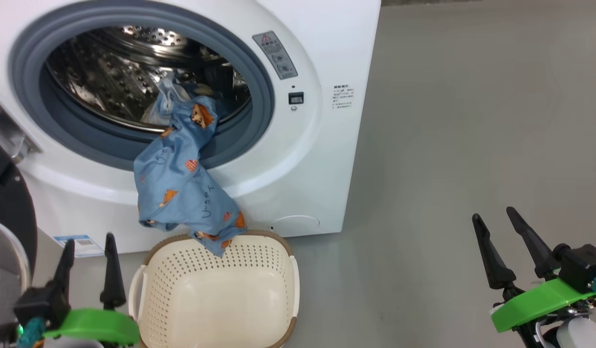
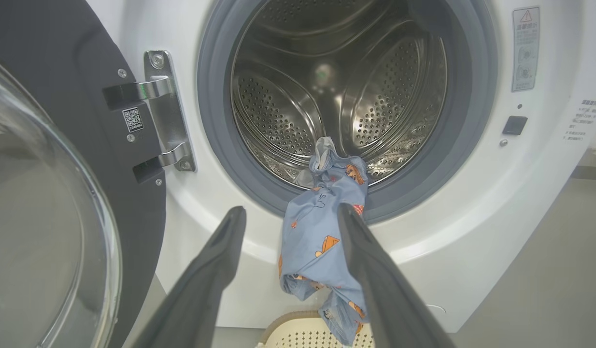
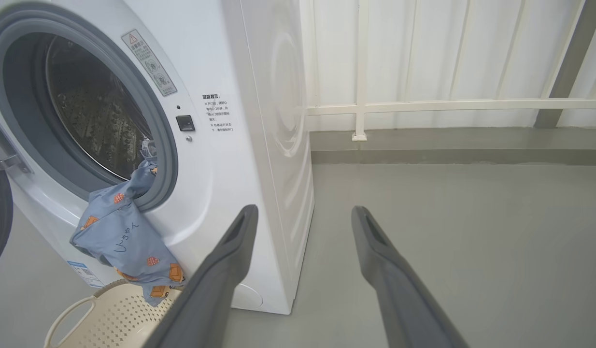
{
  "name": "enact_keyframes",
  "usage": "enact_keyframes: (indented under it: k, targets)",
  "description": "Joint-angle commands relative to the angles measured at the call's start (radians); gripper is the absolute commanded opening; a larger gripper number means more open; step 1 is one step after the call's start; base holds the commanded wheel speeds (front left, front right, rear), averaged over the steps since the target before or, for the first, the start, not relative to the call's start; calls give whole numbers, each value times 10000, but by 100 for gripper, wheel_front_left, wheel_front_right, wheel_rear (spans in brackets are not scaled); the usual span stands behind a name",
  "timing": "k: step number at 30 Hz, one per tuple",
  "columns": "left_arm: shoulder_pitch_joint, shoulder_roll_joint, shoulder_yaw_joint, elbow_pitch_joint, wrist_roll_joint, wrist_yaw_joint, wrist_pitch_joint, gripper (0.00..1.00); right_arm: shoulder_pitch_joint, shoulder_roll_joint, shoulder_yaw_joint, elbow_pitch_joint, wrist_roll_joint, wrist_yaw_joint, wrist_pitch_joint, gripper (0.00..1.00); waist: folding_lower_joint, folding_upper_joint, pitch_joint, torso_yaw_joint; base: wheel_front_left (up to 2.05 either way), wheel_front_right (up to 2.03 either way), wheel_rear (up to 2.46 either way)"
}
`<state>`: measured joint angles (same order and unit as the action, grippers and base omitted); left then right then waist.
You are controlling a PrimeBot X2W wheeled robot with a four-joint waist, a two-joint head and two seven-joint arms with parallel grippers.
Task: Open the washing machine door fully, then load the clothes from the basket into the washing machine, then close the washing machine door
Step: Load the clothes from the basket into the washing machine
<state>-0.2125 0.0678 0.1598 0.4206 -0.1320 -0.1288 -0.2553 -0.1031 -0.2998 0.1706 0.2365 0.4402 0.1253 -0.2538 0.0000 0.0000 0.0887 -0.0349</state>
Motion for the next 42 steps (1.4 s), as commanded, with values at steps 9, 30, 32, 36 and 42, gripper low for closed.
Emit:
enact_keyframes:
  k: [9, 30, 32, 36, 42]
  targets:
    - [933, 166, 117, -955, -167, -17, -64, 100, 348, -226, 18, -299, 31, 54, -80, 100, 0, 0, -301, 13, 0, 0, 0]
    - [1108, 115, -189, -1047, -557, -19, -65, 100, 135, -194, 7, -450, -4, 54, -80, 100, 0, 0, 189, -79, 0, 0, 0]
    - [989, 93, -229, -893, -613, -19, -65, 100, 38, -185, 19, -472, -6, 54, -80, 100, 0, 0, 382, -120, 0, 0, 0]
    - [666, 57, -210, -587, -702, -19, -65, 100, -213, -173, 5, -521, 1, 54, -80, 100, 0, 0, 854, -209, 0, 0, 0]
    - [34, 13, -253, -136, -894, -19, -65, 100, -712, -41, -13, -615, -21, 54, -80, 100, 0, 0, 1681, -403, 0, 0, 0]
